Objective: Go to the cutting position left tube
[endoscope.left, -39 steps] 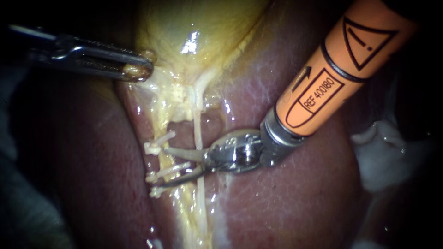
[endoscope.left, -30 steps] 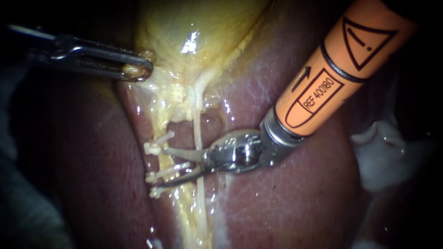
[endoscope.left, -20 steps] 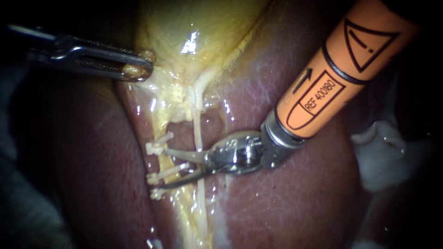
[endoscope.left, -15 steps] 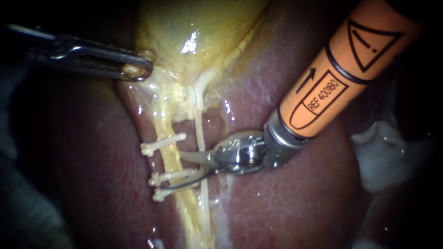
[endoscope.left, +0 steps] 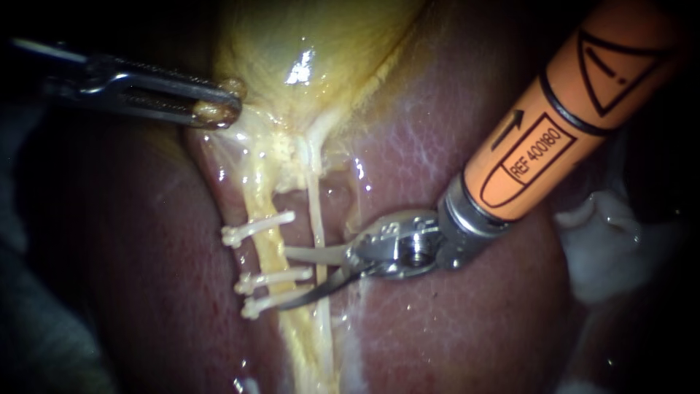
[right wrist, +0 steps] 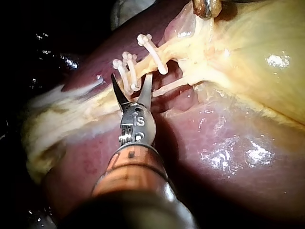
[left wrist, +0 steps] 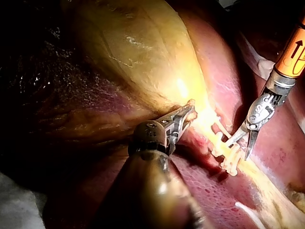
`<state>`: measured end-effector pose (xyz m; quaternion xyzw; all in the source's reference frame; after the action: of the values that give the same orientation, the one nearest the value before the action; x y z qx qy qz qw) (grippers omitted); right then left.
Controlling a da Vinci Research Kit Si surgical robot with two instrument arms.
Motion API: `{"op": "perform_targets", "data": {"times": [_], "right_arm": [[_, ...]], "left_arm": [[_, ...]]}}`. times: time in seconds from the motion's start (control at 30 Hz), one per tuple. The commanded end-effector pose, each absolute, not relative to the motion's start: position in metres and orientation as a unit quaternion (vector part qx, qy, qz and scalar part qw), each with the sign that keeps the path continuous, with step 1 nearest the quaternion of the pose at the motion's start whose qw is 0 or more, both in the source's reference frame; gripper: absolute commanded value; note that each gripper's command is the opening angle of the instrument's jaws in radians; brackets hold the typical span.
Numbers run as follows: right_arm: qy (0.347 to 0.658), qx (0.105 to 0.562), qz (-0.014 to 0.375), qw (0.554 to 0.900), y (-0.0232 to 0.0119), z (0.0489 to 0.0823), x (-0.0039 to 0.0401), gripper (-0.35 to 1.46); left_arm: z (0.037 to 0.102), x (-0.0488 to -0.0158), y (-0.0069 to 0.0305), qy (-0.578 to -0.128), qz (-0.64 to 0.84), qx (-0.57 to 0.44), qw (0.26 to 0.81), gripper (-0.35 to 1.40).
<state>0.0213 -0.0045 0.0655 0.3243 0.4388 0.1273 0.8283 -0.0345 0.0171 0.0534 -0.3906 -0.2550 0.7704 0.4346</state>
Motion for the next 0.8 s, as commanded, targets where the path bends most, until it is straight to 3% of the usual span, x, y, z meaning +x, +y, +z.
{"op": "perform_targets", "data": {"times": [0.03, 0.8], "right_arm": [[0.439, 0.325, 0.127, 0.828, -0.0045, 0.0655, 0.0212, 1.22], [0.459, 0.377, 0.128, 0.794, -0.0027, 0.0693, 0.0199, 1.26]], "left_arm": [[0.0534, -0.0345, 0.0171, -0.255, 0.770, -0.391, 0.434, -0.35], [0.0534, -0.0346, 0.0171, -0.255, 0.770, -0.391, 0.434, -0.35]]}}
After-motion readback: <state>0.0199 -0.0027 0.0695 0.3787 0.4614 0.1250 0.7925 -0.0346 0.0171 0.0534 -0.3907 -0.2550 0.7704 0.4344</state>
